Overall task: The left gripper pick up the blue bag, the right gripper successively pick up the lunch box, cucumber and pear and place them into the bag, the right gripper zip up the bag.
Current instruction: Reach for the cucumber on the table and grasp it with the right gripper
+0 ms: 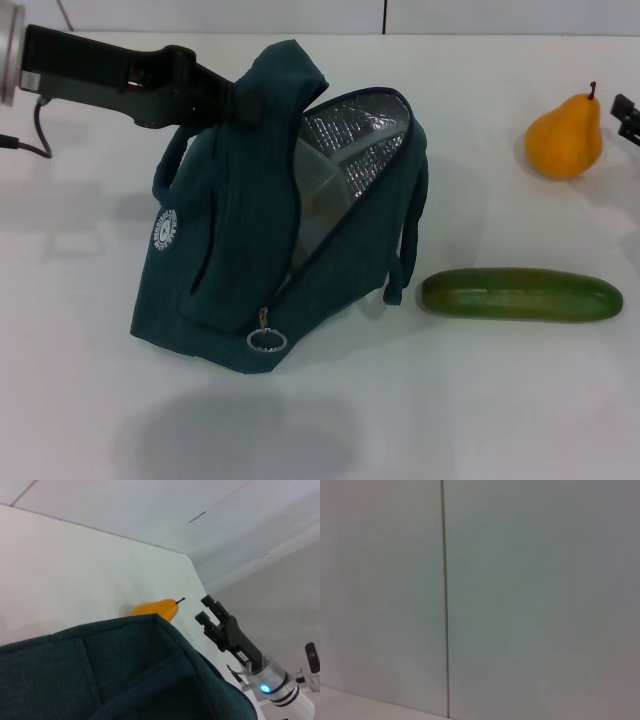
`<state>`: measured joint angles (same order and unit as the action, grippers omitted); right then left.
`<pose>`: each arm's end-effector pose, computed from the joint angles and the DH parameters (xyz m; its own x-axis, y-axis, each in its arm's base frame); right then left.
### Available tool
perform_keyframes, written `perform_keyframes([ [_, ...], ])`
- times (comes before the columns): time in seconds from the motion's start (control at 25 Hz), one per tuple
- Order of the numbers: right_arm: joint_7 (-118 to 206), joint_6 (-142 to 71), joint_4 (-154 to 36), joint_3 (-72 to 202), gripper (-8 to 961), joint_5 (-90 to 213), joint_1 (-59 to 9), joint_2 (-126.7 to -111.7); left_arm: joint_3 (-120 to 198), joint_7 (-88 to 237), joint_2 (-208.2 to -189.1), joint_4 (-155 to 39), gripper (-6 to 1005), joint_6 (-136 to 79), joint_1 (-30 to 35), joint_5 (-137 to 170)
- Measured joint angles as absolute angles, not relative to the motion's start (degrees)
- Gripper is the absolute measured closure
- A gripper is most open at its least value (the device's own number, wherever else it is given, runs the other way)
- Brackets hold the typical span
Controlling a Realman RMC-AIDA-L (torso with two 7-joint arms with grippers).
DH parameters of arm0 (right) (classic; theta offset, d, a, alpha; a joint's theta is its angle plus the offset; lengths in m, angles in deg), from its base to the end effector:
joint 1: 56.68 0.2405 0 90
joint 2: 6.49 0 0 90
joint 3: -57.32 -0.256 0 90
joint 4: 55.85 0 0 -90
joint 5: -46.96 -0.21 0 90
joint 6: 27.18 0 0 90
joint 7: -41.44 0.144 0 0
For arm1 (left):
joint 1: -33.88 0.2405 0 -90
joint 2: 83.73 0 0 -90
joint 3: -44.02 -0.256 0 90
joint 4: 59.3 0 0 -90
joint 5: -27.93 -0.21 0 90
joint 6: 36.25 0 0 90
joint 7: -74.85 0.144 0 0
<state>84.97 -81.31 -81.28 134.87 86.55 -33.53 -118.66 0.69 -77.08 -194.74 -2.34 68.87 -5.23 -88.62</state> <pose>0.3158 0.3730 0.0323 0.7578 -0.0821 -0.6473 -0.6033 -0.4660 -0.6472 -0.1850 0.3648 0.0918 0.3317 0.9054 0.2651 0.8952 -0.3907 0.2142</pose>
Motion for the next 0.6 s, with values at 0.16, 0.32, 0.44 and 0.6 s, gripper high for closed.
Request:
perform_keyframes([
  [0.16, 82.8, -78.8, -81.1, 135.0, 155, 86.7, -31.7, -119.31, 0.7, -77.1, -194.74, -2.3, 956, 68.9, -5.3, -88.6],
  [0.32, 82.5, -76.4, -80.9, 135.2, 172, 86.8, -29.5, -119.93, 0.7, -77.1, -194.7, -2.3, 956, 68.9, -5.3, -88.6],
  [0.44, 82.5, -75.4, -80.5, 135.2, 190, 86.8, -28.2, -120.51, 0.7, -77.1, -194.67, -2.3, 955, 68.9, -5.3, -88.6],
  [0.6, 82.5, -75.2, -80.4, 135.3, 213, 86.8, -27.9, -120.97, 0.7, -77.1, -194.65, -2.3, 955, 68.9, -5.3, -88.6],
])
